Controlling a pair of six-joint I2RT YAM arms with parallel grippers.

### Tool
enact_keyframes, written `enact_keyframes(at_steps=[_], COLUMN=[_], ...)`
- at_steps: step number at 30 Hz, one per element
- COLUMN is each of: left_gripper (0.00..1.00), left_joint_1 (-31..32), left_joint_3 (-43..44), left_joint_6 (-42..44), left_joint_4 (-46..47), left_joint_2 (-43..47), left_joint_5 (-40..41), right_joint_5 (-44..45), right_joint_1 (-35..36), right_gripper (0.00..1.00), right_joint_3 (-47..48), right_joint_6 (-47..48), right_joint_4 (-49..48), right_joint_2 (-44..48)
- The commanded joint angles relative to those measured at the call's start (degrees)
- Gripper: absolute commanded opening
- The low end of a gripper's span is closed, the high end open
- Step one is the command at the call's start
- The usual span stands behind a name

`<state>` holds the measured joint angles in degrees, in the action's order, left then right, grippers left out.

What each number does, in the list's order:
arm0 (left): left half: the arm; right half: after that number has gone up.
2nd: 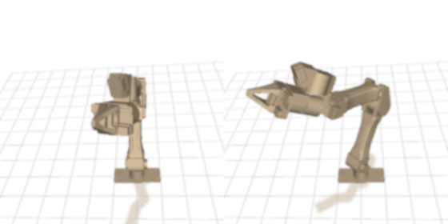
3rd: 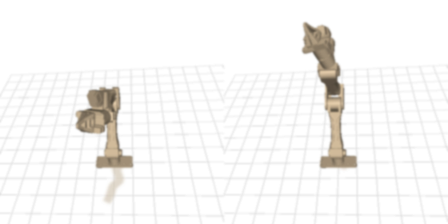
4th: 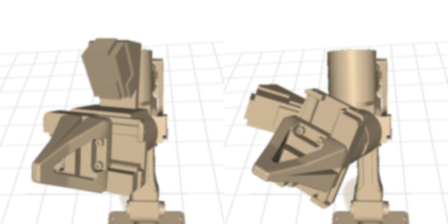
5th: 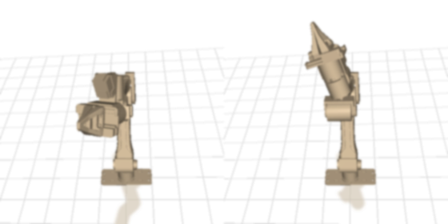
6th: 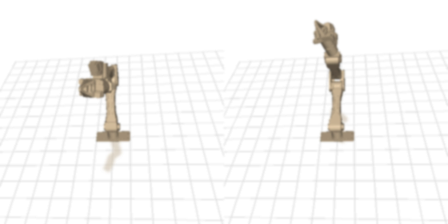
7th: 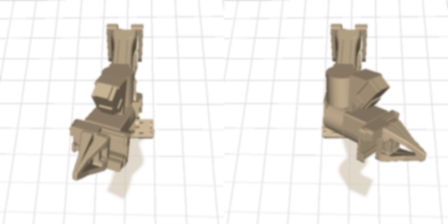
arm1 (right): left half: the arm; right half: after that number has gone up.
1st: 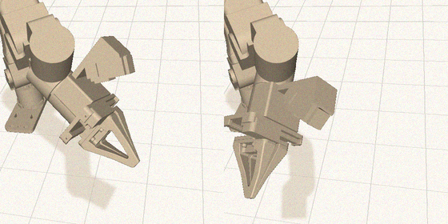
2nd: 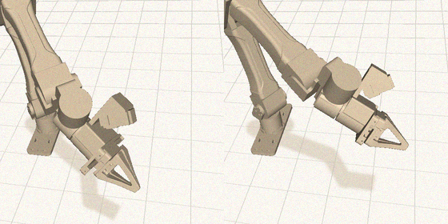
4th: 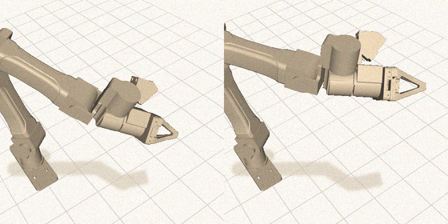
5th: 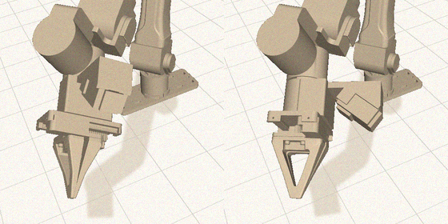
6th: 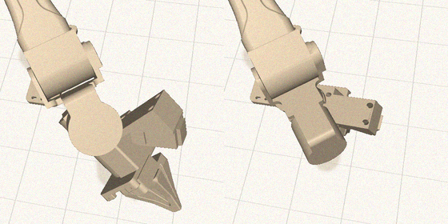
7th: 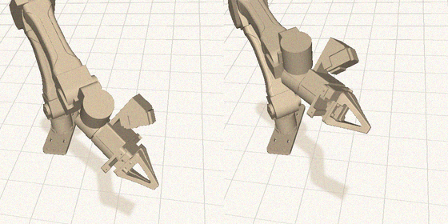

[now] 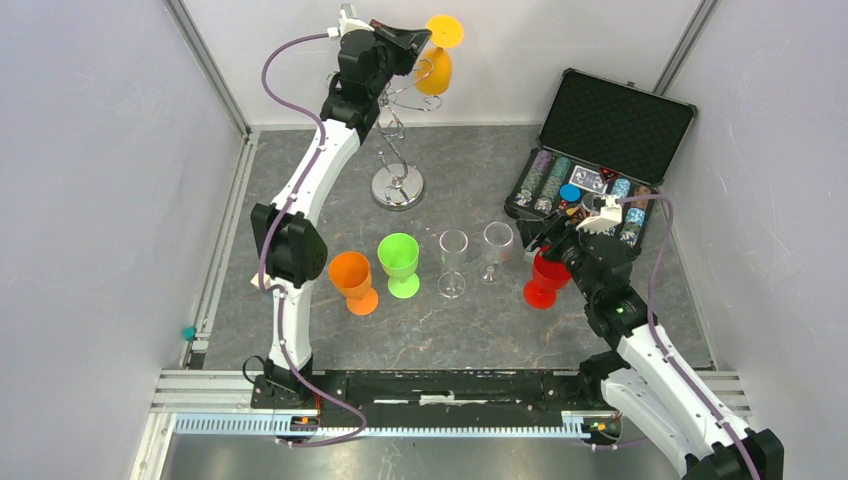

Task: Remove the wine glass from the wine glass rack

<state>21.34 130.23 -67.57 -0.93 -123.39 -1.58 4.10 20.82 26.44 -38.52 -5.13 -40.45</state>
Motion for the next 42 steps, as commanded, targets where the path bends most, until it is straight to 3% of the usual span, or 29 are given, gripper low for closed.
enact_keyframes(at_steps=[1, 8, 11, 26, 31, 38, 42], left_gripper=[0.02, 0.02, 0.02, 0.02, 0.02, 0.02, 0.02], left_joint_1=[-0.17, -0.13, 0.43, 3.64, 5.49, 7.56, 8.03], left_joint_3=[-0.79, -5.96, -11.01, -20.87, -27.76, -40.46, -46.23], left_joint_6=[-0.75, -7.81, -12.06, -22.58, -28.05, -35.79, -38.17], left_joint_4=[6.67, 14.07, 20.19, 26.44, 27.63, 32.18, 33.37], left_joint_2=[3.3, 5.67, 7.88, 16.02, 20.97, 30.31, 35.62], left_joint_5=[-6.33, -11.76, -12.24, -15.11, -14.81, -13.07, -11.37], right_joint_5=[-2.1, -3.92, -8.5, -11.86, -14.23, -16.83, -16.08], right_joint_1=[-0.25, -0.27, -0.23, -0.16, -0.16, -0.03, 0.08], right_gripper=[0.86, 0.91, 0.92, 0.93, 0.94, 0.96, 0.96], right_joint_3=[3.48, 4.9, 4.85, 6.92, 5.2, 2.92, 2.73], right_joint_6=[0.57, 0.88, -1.12, -9.58, -16.98, -21.49, -23.41], right_joint_4=[-3.04, -6.85, -11.56, -20.85, -30.73, -53.47, -58.84], right_joint_2=[1.97, 4.21, 4.15, 0.63, -3.38, -11.0, -14.41])
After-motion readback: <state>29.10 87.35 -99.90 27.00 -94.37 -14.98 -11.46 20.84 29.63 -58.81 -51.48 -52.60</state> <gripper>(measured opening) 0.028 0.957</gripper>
